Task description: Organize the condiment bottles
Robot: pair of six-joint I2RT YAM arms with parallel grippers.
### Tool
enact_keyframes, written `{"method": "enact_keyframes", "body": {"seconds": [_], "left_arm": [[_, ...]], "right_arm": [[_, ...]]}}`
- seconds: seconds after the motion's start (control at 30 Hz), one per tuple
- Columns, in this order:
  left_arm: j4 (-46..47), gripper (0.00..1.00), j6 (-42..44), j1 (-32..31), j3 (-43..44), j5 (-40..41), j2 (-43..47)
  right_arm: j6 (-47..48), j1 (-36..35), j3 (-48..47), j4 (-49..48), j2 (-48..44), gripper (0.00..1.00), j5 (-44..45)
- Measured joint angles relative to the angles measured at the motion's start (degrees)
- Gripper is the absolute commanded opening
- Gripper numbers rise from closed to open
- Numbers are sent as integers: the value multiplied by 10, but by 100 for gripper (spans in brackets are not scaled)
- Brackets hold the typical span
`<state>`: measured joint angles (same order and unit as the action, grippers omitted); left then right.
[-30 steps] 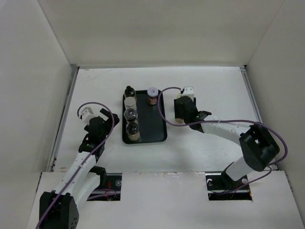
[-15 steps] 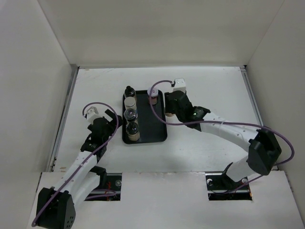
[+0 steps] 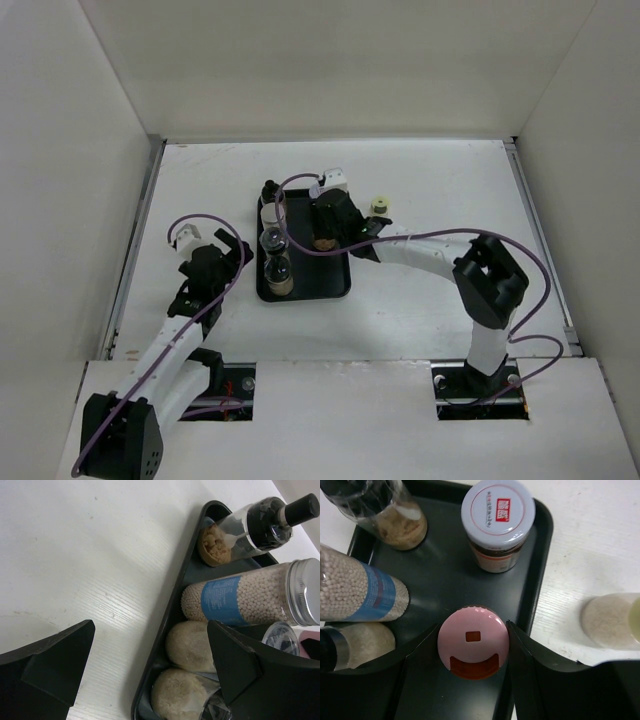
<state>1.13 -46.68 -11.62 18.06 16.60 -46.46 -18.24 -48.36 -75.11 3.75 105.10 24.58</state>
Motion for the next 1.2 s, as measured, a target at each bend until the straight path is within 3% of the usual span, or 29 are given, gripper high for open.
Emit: {"method": "enact_keyframes", "body": {"seconds": [0.27, 0.47, 0.7, 0.87, 1.0, 1.07, 1.13, 1.2], "left_arm": [[0, 100, 0, 5, 0, 7, -15], [0, 100, 0, 7, 0, 9, -21], [0, 100, 0, 7, 0, 9, -21], [0, 100, 0, 7, 0, 9, -21], [0, 100, 0, 6, 0, 9, -21], [0, 100, 0, 6, 0, 9, -21], [-1, 100, 0, 6, 0, 9, -21], [-1, 100, 0, 6, 0, 9, -21]], "right_arm": [[8, -11, -14, -19, 29, 51, -14], [13, -26, -37, -42, 54, 71, -16], [16, -27, -39, -47, 61, 81, -17], [16, -25, 13, -51, 9, 79, -17], [15, 3, 88, -61, -92, 58, -21], [11, 39, 120, -73, -137, 58, -21], [9, 80, 144, -85, -167, 65, -14], [12, 121, 163, -89, -180, 83, 0]]}}
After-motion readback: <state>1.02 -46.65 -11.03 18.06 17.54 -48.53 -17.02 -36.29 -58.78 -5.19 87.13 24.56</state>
